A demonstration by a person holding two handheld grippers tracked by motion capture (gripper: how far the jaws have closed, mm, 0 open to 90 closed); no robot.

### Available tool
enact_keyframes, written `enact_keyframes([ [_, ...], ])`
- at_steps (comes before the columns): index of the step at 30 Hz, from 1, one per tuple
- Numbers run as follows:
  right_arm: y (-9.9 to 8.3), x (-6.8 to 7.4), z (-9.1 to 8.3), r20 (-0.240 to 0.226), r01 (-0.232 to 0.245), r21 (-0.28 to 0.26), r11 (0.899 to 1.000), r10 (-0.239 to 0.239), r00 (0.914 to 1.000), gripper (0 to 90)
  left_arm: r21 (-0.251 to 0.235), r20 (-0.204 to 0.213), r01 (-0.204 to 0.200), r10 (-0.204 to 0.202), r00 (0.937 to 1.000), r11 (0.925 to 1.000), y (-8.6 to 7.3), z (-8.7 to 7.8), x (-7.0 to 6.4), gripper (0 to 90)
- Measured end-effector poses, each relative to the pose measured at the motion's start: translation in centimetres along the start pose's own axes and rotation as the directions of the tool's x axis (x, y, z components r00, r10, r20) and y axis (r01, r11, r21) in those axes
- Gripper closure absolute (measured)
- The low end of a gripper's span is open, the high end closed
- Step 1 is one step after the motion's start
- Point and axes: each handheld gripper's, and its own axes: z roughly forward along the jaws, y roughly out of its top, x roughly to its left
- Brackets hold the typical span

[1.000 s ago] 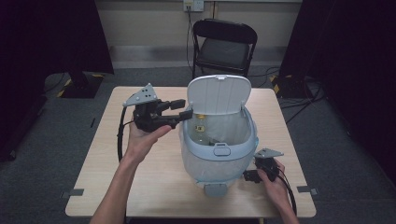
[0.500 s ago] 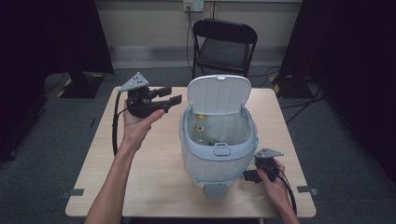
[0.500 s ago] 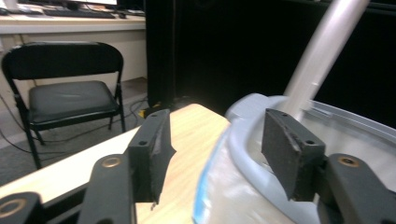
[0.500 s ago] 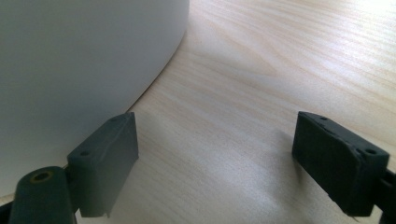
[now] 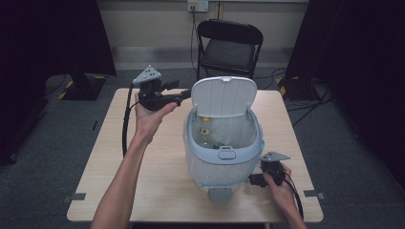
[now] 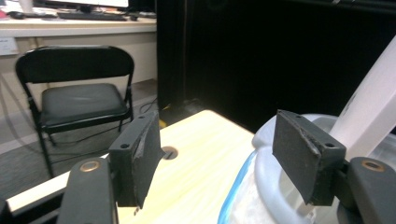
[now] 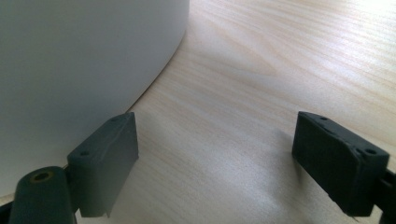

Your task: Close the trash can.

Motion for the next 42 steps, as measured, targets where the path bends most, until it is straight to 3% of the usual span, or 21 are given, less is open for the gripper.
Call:
enact_keyframes([
  [5,0.0,0.0,0.0,0.0,-0.001,0.0,1.0,0.001,1.0,13.4,0.001,0.03,0.004,-0.004,0.9995,1.0,0.2,0.4,-0.3,31.1],
  [7,0.0,0.0,0.0,0.0,-0.001,0.0,1.0,0.001,1.0,13.4,-0.005,0.042,0.023,-0.022,0.9989,0.9997,0.2,0.4,-0.3,31.1],
  [10,0.0,0.0,0.0,0.0,0.0,0.0,1.0,0.0,1.0,13.4,-0.012,0.041,0.014,-0.013,0.9991,0.9998,0.3,0.2,-0.5,33.0],
  [17,0.0,0.0,0.0,0.0,-0.001,0.0,1.0,0.001,1.0,13.4,-0.014,0.088,0.051,-0.049,0.9949,0.9986,0.2,0.2,-0.4,34.1],
  [25,0.0,0.0,0.0,0.0,0.001,0.0,1.0,-0.001,1.0,13.4,-0.019,0.132,0.028,-0.025,0.9909,0.9994,0.2,0.0,-1.2,33.5],
  [35,0.0,0.0,0.0,0.0,-0.001,0.0,1.0,0.001,1.0,13.4,-0.005,0.14,0.03,-0.029,0.9898,0.9995,0.1,-0.3,-2.4,31.0],
  [42,0.0,0.0,0.0,0.0,0.0,0.0,1.0,0.0,1.0,13.4,-0.008,0.183,0.017,-0.015,0.983,0.9998,-0.2,-0.3,-3.4,29.2],
])
